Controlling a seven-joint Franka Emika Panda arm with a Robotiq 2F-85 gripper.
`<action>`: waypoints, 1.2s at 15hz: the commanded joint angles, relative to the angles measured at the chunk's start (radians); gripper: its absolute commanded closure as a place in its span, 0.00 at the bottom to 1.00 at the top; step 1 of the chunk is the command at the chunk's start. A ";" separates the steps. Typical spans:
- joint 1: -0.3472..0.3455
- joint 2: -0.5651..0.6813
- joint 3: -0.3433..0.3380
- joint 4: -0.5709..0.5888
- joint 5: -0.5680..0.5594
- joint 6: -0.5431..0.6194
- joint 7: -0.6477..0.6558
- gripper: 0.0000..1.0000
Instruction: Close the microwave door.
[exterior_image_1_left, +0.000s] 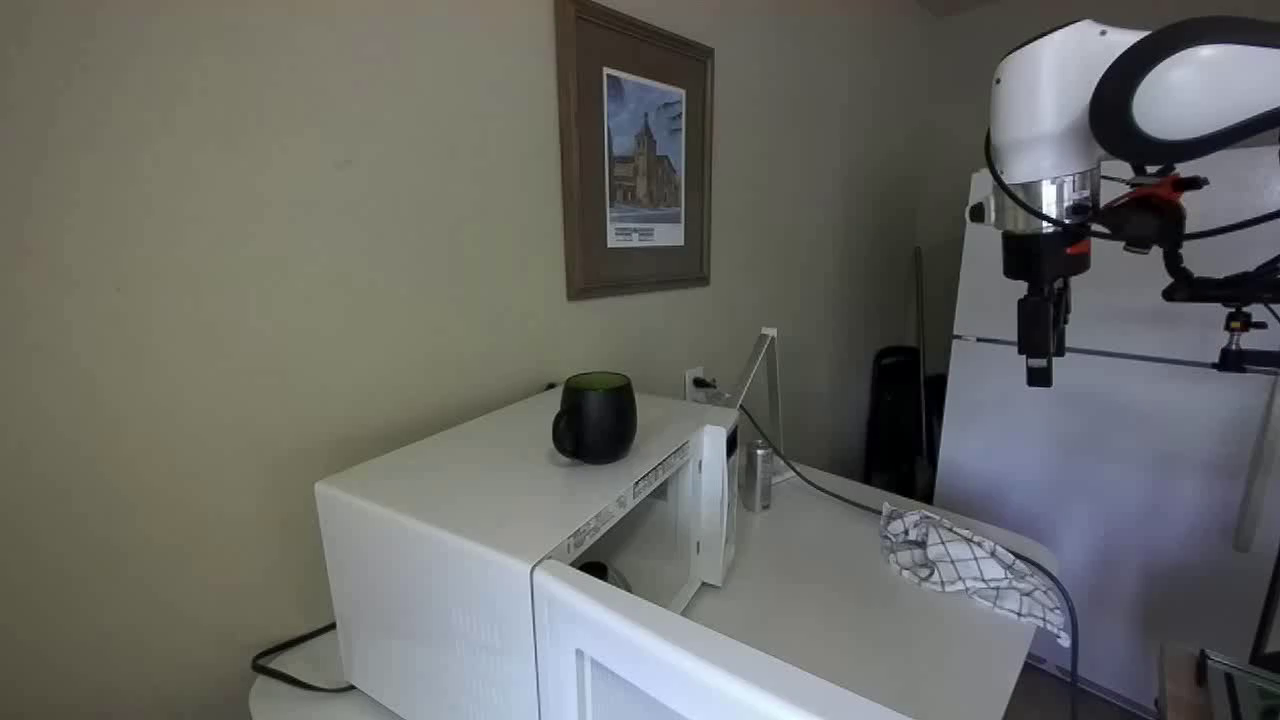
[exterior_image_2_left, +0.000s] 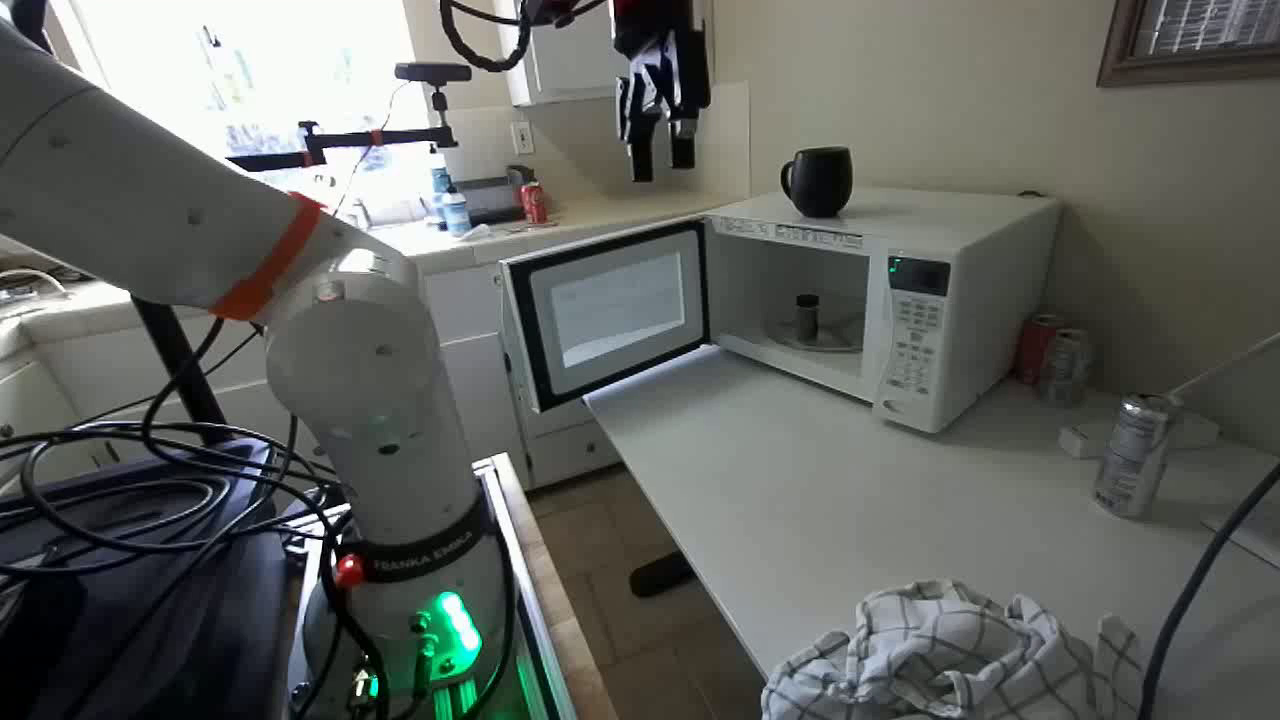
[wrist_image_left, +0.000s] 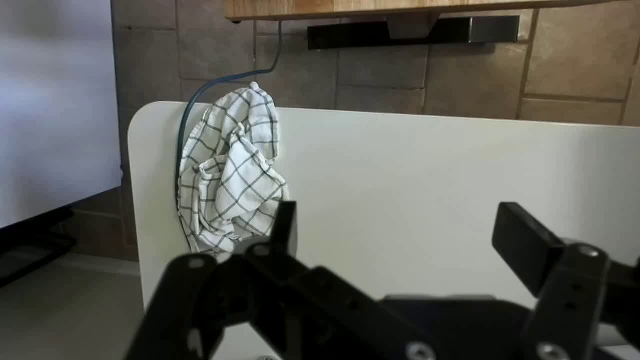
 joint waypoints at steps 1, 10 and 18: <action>0.020 0.003 -0.013 0.003 -0.008 -0.004 0.011 0.00; 0.064 -0.016 0.021 -0.010 0.001 -0.011 -0.012 0.00; 0.295 -0.066 0.239 -0.089 0.041 -0.006 -0.002 0.00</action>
